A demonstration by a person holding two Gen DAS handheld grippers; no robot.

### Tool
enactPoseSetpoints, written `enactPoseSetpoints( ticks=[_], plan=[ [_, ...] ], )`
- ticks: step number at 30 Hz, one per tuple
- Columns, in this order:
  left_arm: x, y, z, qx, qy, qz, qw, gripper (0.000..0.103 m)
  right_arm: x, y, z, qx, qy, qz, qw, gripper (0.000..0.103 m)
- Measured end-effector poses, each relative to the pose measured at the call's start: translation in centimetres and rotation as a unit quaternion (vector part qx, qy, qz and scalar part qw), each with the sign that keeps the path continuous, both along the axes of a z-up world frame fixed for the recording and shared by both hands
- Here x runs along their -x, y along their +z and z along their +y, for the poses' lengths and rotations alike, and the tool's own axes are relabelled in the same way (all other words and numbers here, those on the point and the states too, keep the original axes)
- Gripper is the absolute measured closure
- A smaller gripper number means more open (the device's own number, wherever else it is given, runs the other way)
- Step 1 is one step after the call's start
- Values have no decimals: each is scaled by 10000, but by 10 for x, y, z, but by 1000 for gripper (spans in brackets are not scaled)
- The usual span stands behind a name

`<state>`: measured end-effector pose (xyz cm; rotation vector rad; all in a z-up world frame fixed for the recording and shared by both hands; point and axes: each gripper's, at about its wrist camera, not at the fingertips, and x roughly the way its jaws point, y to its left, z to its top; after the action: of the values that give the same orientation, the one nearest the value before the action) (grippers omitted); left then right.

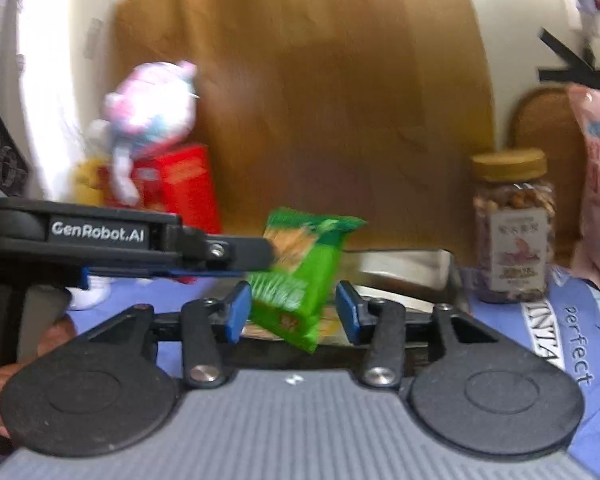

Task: Organize snacks
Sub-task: 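Carry the green packet over the tin and open the right tool, then grasp the small nut packet with yellow ends using the right tool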

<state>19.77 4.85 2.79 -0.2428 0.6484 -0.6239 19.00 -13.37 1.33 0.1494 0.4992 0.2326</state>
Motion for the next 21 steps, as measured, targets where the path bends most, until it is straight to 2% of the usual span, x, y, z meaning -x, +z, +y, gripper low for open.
enactPoseSetpoints(
  ticks=[2,3,5,9,11,14,15,18,19,21],
  plan=[
    [12,-3,15,391,-244,-4,9989,71,13,-5,-16,-316,-236,26,9992,54],
    [22,-5,21,495,-350,-10,9982,71,27,-10,-31,-620,-199,38,9979,54],
    [40,-12,21,570,-677,-17,9961,70,48,-23,-54,-903,-391,196,9950,54],
    [60,-41,-5,257,-1254,423,9909,70,68,-59,-94,-1595,-860,787,9803,54],
    [63,-58,-20,-6,-1272,670,9896,70,63,-73,-102,-1802,-1033,1067,9724,54],
    [59,-84,-29,-413,-1128,939,9883,70,58,-77,-97,-1855,-931,1128,9717,60],
    [62,-85,-26,-352,-1110,826,9898,67,58,-76,-91,-1766,-792,1203,9737,71],
    [64,-84,-25,-305,-1185,924,9882,62,65,-73,-72,-1396,-623,1195,9810,78],
    [65,-84,-26,-305,-1229,943,9875,63,70,-71,-67,-1347,-622,1164,9820,82],
    [69,-82,-36,-285,-1411,1005,9845,63,86,-66,-68,-1384,-654,1107,9820,83]
  ],
)
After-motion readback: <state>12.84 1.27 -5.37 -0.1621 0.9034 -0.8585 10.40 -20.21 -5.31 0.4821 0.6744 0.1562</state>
